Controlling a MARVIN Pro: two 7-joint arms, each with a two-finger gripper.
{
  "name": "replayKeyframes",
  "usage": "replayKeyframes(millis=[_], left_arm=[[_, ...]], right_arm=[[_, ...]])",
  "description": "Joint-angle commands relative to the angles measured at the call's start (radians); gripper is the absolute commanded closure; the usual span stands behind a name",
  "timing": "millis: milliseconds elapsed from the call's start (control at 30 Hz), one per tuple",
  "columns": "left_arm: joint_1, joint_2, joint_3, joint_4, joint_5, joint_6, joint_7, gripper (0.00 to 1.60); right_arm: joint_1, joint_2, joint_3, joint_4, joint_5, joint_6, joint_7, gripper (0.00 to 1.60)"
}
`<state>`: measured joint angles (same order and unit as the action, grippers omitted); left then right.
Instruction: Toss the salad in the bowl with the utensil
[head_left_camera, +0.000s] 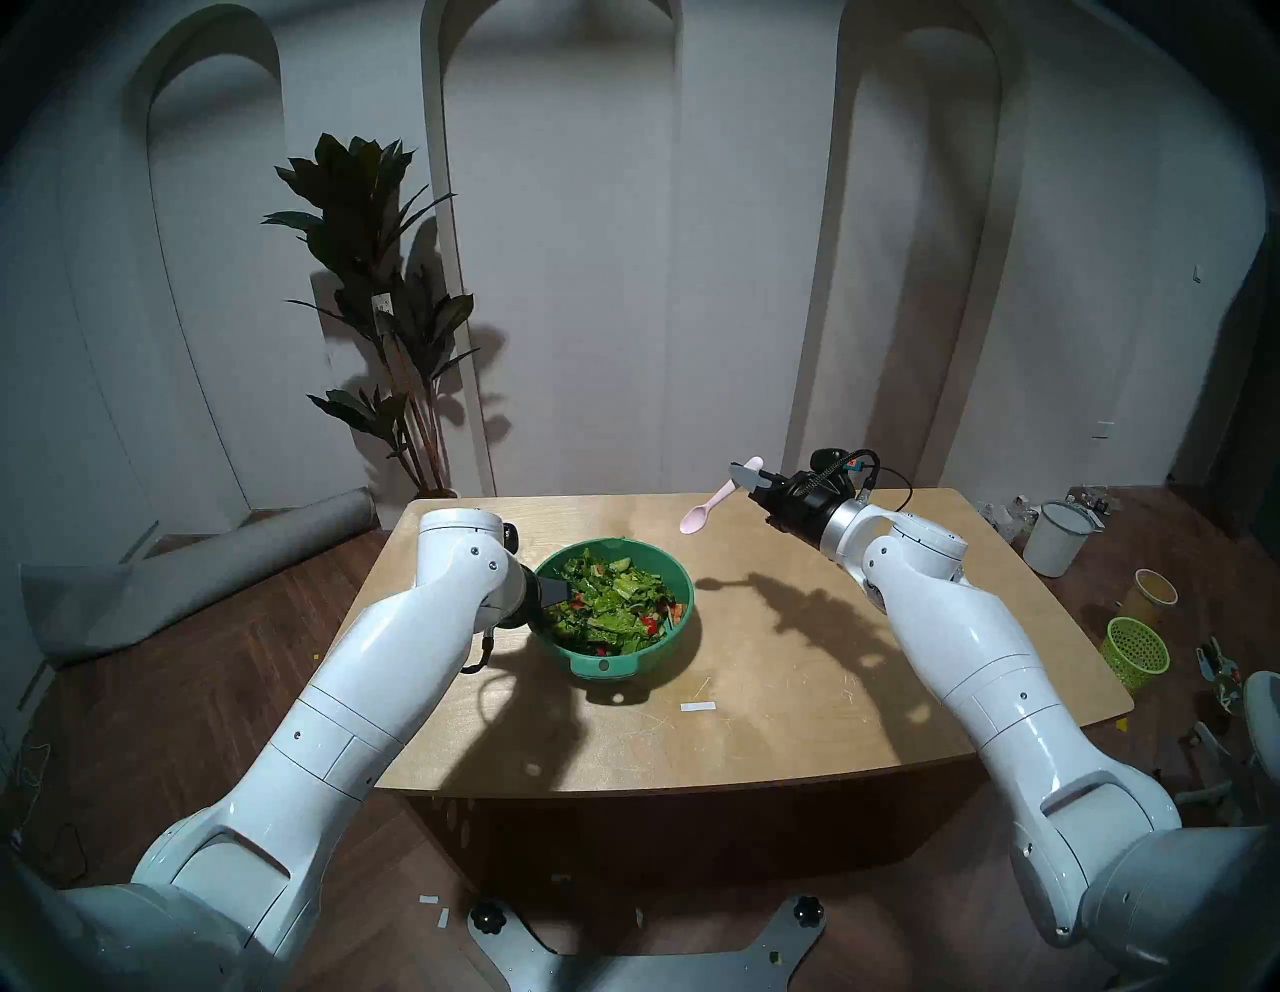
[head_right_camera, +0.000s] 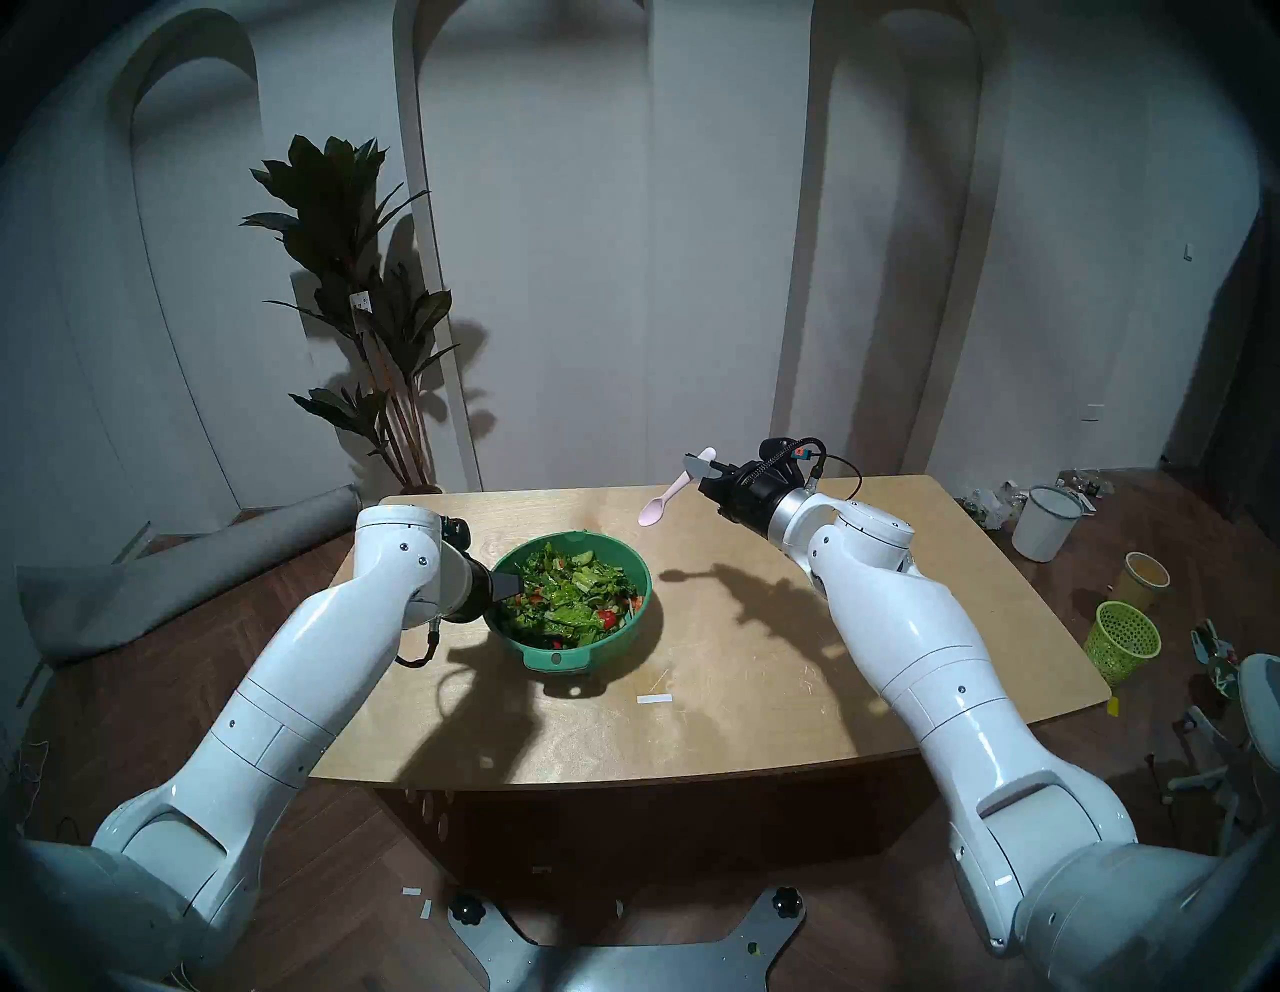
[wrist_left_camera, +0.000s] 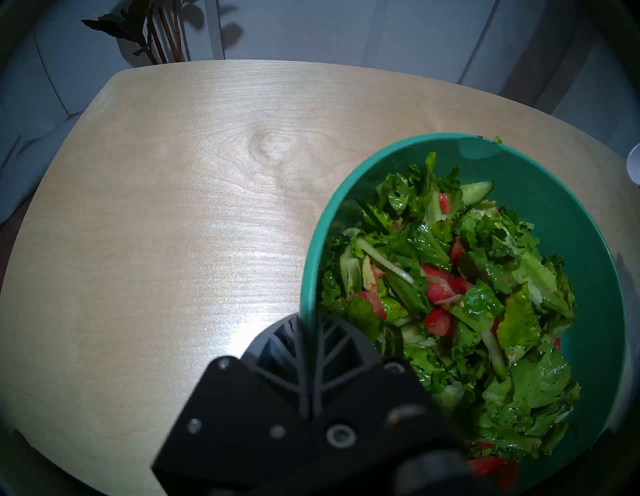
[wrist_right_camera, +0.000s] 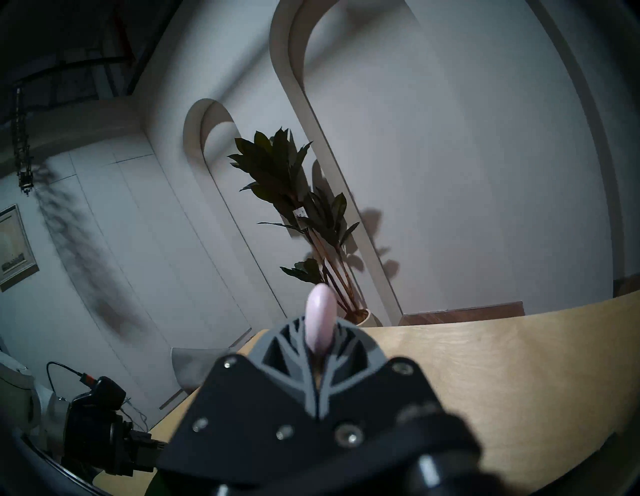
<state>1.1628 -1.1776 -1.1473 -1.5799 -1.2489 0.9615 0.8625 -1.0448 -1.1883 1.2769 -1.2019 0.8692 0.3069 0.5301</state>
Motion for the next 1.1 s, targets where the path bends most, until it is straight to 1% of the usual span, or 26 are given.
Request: replayKeyframes(millis=[0,67,100,133,233,333,367,400,467,533,567,633,667,800,933,1000,1067], left_arm=[[-0.013,0.005,-0.001,-0.007,0.008,-0.002,0.029,1.6],[-0.013,0.005,-0.001,-0.008,0.009,-0.002,0.029,1.6],[-0.013,0.005,-0.001,-0.008,0.009,-0.002,0.029,1.6],[-0.014,0.006,0.0,-0.008,0.009,-0.002,0.03,1.6],[-0.014,0.006,0.0,-0.008,0.009,-0.002,0.031,1.6],[-0.014,0.006,0.0,-0.008,0.01,-0.002,0.032,1.6],[-0.014,0.006,0.0,-0.008,0.01,-0.002,0.032,1.6],[-0.014,0.006,0.001,-0.008,0.01,-0.002,0.032,1.6],[-0.014,0.006,0.001,-0.009,0.01,-0.002,0.033,1.6],[-0.014,0.006,0.001,-0.009,0.01,-0.002,0.033,1.6],[-0.014,0.006,0.001,-0.009,0.01,-0.002,0.033,1.6],[-0.014,0.006,0.001,-0.009,0.01,-0.002,0.033,1.6],[-0.014,0.006,0.001,-0.009,0.01,-0.002,0.032,1.6],[-0.014,0.007,0.001,-0.009,0.01,-0.002,0.031,1.6],[-0.014,0.007,0.002,-0.008,0.011,-0.002,0.029,1.6],[-0.014,0.007,0.002,-0.008,0.011,-0.002,0.029,1.6],[-0.014,0.008,0.002,-0.008,0.011,-0.002,0.028,1.6]], right_arm=[[0.116,-0.012,-0.033,0.059,0.009,0.001,0.125,1.6],[0.132,-0.014,-0.047,0.08,0.003,-0.003,0.155,1.6],[0.132,-0.014,-0.047,0.08,0.003,-0.003,0.155,1.6],[0.154,-0.014,-0.065,0.109,-0.001,-0.002,0.193,1.6],[0.183,-0.014,-0.086,0.153,-0.006,-0.002,0.248,1.6],[0.203,-0.013,-0.098,0.184,-0.016,-0.005,0.292,1.6],[0.203,-0.013,-0.098,0.184,-0.016,-0.005,0.292,1.6],[0.226,-0.012,-0.112,0.208,-0.019,-0.002,0.311,1.6],[0.248,-0.009,-0.128,0.244,-0.036,-0.009,0.355,1.6],[0.242,-0.009,-0.126,0.243,-0.045,-0.017,0.363,1.6],[0.272,-0.01,-0.146,0.281,-0.061,-0.021,0.392,1.6],[0.275,-0.01,-0.149,0.29,-0.071,-0.027,0.403,1.6],[0.297,-0.014,-0.164,0.319,-0.089,-0.032,0.42,1.6],[0.325,-0.022,-0.182,0.358,-0.114,-0.046,0.446,1.6],[0.37,-0.047,-0.219,0.427,-0.158,-0.071,0.467,1.6],[0.373,-0.053,-0.224,0.437,-0.166,-0.078,0.467,1.6],[0.394,-0.072,-0.244,0.482,-0.189,-0.095,0.472,1.6]])
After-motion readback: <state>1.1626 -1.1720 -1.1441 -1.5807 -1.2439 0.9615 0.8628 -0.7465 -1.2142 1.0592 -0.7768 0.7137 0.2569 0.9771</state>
